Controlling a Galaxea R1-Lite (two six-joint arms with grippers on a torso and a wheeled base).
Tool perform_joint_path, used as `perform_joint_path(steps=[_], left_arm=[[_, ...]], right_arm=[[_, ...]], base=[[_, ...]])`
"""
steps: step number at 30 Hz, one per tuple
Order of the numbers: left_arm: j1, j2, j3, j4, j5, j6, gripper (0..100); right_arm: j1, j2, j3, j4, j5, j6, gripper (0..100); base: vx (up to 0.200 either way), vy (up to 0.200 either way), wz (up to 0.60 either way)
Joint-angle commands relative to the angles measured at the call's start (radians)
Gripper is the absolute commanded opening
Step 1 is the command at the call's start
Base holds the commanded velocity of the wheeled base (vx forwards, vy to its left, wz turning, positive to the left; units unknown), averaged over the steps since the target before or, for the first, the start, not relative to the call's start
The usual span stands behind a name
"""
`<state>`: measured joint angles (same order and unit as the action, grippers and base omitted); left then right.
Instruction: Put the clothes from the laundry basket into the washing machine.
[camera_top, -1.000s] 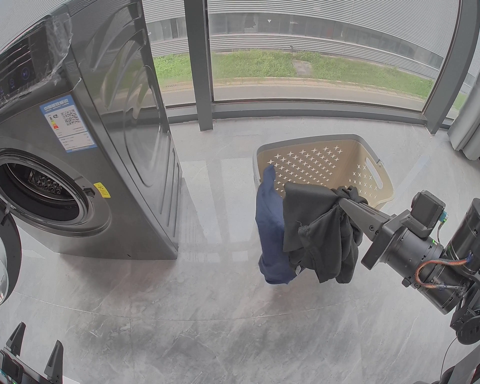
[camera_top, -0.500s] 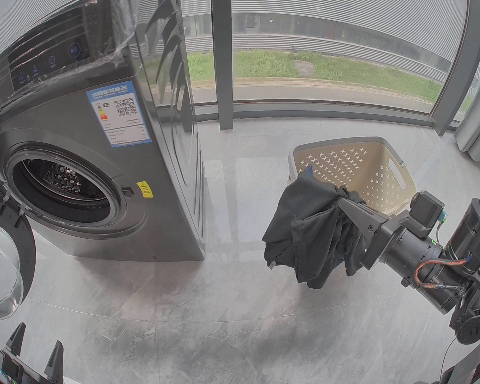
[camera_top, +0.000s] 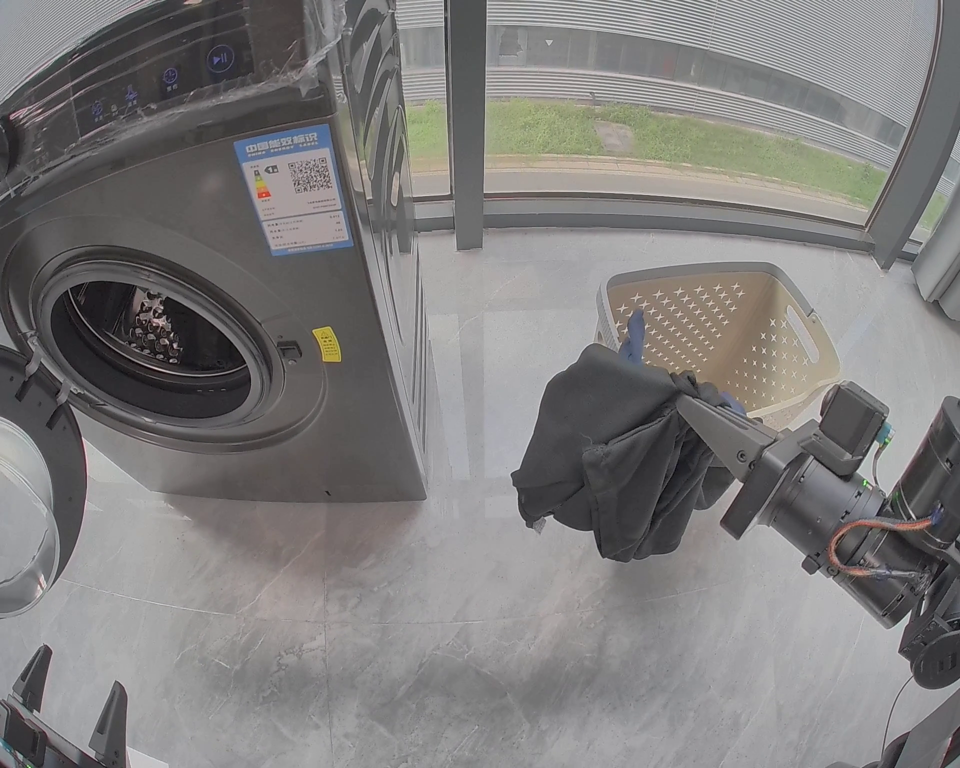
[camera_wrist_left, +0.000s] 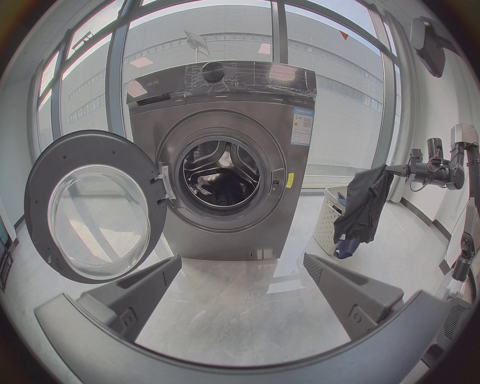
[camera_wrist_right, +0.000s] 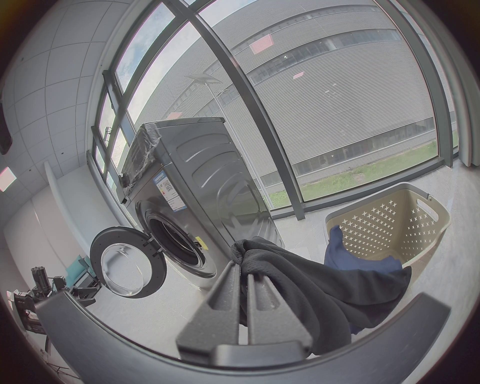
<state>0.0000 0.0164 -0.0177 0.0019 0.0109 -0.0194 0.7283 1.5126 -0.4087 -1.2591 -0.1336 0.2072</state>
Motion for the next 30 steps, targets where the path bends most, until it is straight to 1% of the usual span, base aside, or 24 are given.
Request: perform_joint_path(steps=[1, 6, 30], left_arm=[[0.000, -0.009, 0.016, 0.000, 0.001, -0.001, 100], [0.000, -0.009, 0.016, 0.000, 0.000, -0.001, 100], [0.000, -0.007, 0.016, 0.000, -0.002, -0.005, 100]], right_arm=[[0.000, 0.005, 0.001, 0.000, 0.000, 0.000, 0], [0.000, 0.008, 0.001, 0.000, 0.000, 0.000, 0], [0.000, 0.018, 0.002, -0.003, 0.000, 0.000, 0]], base=[[0.000, 0.000, 0.00], [0.000, 0.000, 0.00], [0.000, 0.200, 0.00]])
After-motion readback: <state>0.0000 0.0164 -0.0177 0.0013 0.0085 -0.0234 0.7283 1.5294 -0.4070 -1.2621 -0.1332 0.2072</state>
